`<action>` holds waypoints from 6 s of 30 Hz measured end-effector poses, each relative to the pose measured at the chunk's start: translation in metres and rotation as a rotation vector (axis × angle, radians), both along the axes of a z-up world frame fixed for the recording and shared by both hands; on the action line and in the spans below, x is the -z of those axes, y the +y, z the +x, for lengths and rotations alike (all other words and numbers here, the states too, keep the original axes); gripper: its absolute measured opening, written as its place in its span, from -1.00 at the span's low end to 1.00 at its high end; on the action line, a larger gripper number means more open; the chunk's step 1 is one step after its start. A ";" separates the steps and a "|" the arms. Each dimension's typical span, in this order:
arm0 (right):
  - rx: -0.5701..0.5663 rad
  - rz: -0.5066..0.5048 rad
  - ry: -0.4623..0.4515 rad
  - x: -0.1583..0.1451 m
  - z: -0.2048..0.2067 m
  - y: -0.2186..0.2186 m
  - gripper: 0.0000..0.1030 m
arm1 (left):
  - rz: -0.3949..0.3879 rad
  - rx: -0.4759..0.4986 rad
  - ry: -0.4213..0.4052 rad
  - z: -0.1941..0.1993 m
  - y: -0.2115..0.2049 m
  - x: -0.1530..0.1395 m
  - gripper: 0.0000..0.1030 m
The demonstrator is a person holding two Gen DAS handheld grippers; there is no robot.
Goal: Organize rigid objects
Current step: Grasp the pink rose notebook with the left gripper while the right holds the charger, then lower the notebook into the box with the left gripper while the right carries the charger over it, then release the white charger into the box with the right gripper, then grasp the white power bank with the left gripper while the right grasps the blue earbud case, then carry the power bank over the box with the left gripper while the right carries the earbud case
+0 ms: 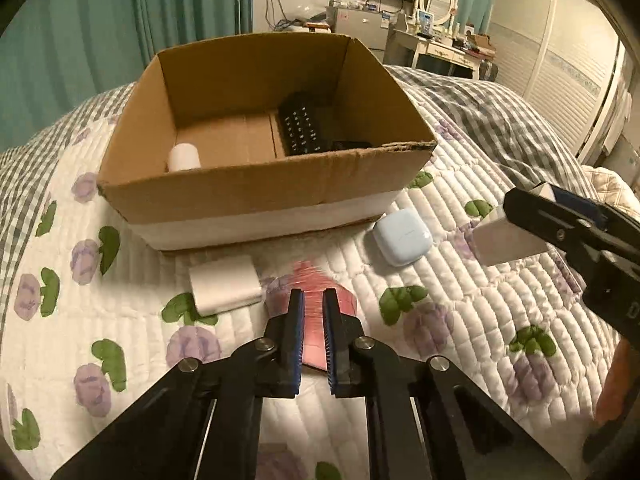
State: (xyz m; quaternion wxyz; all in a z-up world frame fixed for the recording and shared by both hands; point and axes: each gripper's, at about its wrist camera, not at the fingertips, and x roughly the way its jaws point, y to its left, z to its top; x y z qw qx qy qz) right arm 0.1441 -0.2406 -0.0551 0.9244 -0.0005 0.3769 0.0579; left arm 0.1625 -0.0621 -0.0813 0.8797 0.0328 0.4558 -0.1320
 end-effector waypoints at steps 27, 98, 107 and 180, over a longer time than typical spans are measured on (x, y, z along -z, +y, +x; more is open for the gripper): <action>0.038 0.092 0.068 0.025 0.013 -0.027 0.00 | 0.149 0.021 0.043 0.023 -0.035 0.083 0.36; -0.021 -0.050 -0.188 -0.093 0.019 0.035 0.93 | 0.018 -0.245 -0.281 -0.004 0.099 -0.092 0.70; -0.048 -0.050 -0.003 -0.003 0.026 0.031 0.93 | 0.000 -0.277 -0.152 -0.010 0.091 -0.022 0.70; -0.102 -0.055 -0.071 -0.056 -0.043 0.044 -0.02 | -0.004 -0.171 -0.210 -0.070 0.033 -0.067 0.09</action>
